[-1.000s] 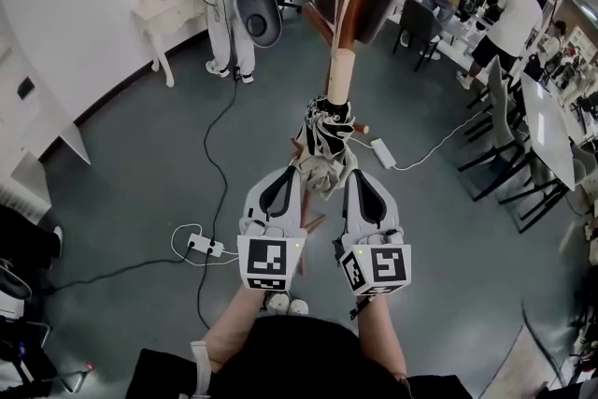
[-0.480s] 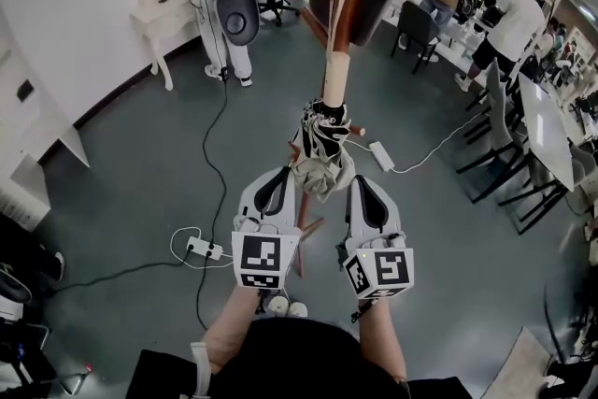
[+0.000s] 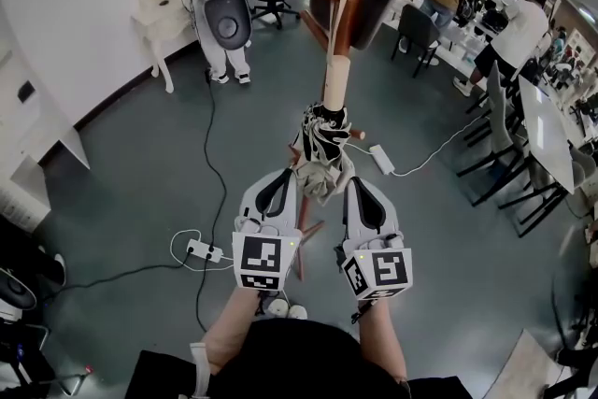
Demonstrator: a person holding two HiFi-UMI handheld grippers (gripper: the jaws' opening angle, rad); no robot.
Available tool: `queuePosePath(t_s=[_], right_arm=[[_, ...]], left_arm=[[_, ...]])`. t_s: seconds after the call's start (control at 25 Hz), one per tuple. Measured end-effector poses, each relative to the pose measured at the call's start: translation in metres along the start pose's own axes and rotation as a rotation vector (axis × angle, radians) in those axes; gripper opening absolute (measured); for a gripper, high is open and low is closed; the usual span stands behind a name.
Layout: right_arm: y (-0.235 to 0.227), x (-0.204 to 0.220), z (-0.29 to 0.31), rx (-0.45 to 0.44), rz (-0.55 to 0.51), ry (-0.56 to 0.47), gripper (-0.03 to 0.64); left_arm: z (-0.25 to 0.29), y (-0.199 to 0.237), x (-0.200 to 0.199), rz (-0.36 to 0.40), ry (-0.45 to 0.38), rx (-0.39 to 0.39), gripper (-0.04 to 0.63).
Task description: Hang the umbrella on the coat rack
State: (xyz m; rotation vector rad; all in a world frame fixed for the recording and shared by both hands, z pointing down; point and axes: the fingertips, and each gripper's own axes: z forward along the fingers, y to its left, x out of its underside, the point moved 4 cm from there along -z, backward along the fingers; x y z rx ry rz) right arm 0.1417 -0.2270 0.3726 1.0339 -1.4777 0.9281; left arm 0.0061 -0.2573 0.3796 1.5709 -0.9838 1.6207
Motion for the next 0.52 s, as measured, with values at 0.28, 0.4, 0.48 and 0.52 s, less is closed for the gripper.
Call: queuePosePath(t_s=[0.28,0.4,0.48,0.52], right_arm=[[-0.0005,0.0002,-0.0001,-0.002,0.004,0.001,0.009],[-0.0022,0.0003,0.0013,-0.004,0.007,0.002,0.009],[-0.0027,0.0002,0.0024,-0.004,0.009,0.003,0.009],[-0.0028,0.0001,0.003,-0.004,0.01,0.003,0.009]], left_arm=[[0.0006,-0.0014,0.0017,0.0,0.014,0.007,-0.001],[0.0029,-0.0023,0.0025,-0.005,0.021,0.011,-0.001],[0.0042,-0.0022,0.0025,-0.005,0.025,0.014,-0.001],[0.0047,-0.002,0.0025,-0.005,0.027,0.015,-0.002]])
